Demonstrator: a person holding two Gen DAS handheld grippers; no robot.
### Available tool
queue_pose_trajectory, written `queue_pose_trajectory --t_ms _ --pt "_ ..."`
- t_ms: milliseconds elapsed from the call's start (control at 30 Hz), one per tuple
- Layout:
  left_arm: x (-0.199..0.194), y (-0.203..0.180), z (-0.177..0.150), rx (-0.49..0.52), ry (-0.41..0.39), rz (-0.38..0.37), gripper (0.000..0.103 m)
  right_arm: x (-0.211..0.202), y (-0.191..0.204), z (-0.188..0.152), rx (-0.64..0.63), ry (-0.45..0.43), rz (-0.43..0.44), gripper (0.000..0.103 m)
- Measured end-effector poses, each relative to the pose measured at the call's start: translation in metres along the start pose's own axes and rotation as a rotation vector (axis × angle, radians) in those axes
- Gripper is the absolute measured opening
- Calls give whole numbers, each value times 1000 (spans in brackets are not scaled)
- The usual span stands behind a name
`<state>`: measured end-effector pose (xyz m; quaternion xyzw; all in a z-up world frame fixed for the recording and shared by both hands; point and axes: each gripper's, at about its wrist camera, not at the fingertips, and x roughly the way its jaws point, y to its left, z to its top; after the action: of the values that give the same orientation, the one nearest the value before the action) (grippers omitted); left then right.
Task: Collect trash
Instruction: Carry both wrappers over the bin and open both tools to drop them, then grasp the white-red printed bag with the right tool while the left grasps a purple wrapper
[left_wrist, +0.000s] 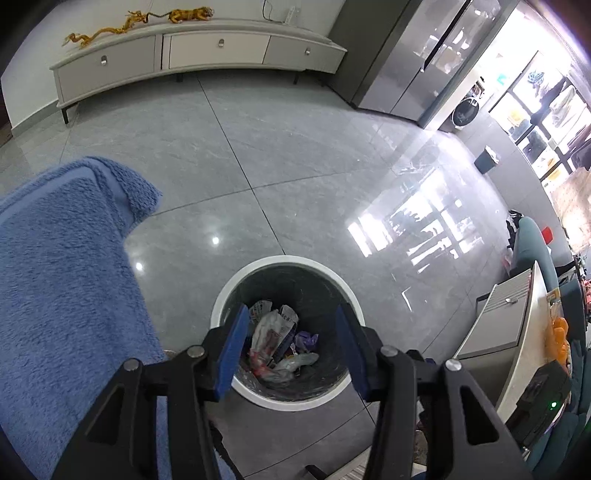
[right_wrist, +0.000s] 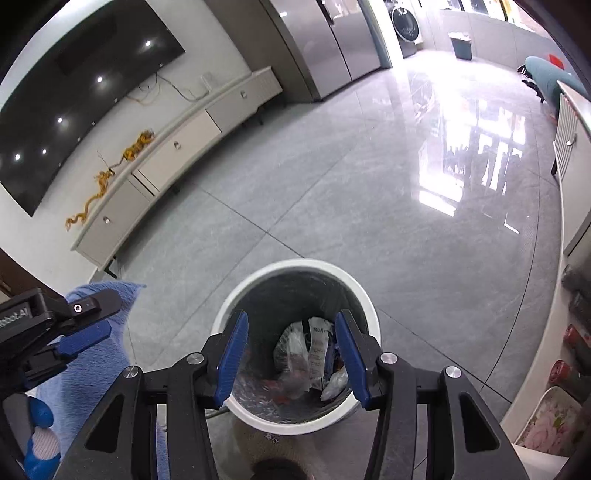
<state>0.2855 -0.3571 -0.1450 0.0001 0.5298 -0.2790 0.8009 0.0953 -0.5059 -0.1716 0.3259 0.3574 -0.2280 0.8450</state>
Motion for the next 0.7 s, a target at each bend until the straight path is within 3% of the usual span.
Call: queue_pose_trajectory --t_ms 400,700 --pt "-138 9 -28 -3 -212 30 48 -87 45 0 -72 -115 156 47" --pt "-269 42 -96 -20 -392 93 48 -169 105 -26 -221 -192 342 47"
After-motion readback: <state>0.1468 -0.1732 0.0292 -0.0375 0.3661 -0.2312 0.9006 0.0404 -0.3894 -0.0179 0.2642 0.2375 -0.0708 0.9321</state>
